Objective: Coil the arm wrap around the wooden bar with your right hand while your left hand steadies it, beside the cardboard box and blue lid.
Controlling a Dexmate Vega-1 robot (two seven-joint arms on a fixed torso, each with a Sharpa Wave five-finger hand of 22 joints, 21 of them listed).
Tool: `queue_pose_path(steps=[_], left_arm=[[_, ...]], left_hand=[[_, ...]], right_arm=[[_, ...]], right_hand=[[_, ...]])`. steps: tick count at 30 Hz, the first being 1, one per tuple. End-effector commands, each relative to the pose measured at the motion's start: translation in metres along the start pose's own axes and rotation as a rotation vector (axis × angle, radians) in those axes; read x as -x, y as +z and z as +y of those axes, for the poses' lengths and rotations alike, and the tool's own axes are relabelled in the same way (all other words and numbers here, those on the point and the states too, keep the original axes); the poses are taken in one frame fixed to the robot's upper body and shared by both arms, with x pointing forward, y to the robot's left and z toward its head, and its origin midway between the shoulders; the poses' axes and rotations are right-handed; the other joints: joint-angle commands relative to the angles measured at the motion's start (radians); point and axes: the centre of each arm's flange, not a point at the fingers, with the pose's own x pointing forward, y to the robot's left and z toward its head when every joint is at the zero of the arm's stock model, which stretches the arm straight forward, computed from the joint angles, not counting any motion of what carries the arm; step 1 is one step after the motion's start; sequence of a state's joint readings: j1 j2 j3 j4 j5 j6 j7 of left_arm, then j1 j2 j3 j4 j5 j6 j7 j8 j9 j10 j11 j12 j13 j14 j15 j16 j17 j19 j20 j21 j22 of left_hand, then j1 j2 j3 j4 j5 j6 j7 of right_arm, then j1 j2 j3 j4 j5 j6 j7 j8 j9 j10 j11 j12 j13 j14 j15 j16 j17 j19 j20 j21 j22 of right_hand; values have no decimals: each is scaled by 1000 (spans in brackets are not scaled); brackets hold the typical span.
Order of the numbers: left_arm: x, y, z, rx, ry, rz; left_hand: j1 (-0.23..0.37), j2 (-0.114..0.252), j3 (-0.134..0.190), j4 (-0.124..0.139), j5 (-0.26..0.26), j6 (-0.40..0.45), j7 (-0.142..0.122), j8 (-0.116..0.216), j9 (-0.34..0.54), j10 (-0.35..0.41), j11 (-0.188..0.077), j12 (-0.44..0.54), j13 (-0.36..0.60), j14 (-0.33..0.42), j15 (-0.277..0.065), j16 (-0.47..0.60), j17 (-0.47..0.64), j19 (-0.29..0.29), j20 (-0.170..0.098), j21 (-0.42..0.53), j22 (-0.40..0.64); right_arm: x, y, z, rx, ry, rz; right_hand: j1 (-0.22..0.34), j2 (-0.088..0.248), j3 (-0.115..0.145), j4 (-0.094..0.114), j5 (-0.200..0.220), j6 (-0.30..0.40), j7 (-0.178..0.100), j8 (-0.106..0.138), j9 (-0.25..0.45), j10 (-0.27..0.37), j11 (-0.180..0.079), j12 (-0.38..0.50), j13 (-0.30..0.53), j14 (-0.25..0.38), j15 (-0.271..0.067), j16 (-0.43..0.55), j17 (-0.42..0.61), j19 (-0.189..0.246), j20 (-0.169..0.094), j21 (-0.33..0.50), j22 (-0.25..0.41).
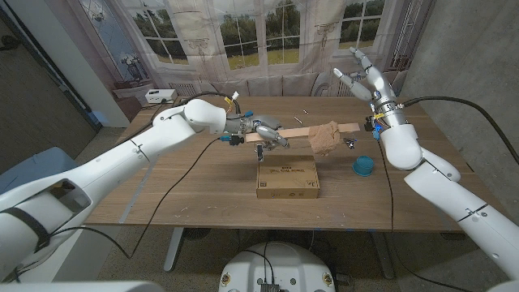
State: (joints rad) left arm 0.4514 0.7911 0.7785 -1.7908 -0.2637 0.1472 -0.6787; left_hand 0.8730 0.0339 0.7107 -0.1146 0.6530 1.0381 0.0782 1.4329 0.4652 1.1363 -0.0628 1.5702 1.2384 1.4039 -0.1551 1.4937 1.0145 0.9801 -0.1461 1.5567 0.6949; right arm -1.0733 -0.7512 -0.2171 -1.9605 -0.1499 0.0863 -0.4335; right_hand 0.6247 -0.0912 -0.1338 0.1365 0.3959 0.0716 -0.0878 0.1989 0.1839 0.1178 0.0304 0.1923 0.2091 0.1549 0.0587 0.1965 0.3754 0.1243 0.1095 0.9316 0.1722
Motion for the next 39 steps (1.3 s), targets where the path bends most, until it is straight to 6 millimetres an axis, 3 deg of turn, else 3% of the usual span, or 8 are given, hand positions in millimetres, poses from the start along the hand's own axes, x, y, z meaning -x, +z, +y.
queue_pose_path(steps=[1, 39], left_arm=[[10, -11, -11, 16, -32, 108], [3, -53, -27, 98, -89, 212]], left_hand=[[0, 12, -4, -2, -4, -32, 32, -5, -4, 3, -10, 6, 5, 3, -7, -9, -14, 1, -31, 8, 4], [-5, 17, -15, -4, -31, -48, 27, 0, 8, -10, -13, 5, 5, -2, -13, -8, -2, -1, -35, 10, -13]], right_arm=[[0, -2, 7, -20, -9, -12], [0, -7, 10, -23, 2, -9]], right_hand=[[-2, 7, -6, 4, 5, 2, -4, 1, 3, 4, -8, 5, -1, 3, -3, 6, 1, 1, 3, -4, 0], [2, 19, -15, 0, 10, 17, 6, 2, 3, 15, -3, 10, -4, 9, -5, 15, -15, 13, -2, -23, 0]])
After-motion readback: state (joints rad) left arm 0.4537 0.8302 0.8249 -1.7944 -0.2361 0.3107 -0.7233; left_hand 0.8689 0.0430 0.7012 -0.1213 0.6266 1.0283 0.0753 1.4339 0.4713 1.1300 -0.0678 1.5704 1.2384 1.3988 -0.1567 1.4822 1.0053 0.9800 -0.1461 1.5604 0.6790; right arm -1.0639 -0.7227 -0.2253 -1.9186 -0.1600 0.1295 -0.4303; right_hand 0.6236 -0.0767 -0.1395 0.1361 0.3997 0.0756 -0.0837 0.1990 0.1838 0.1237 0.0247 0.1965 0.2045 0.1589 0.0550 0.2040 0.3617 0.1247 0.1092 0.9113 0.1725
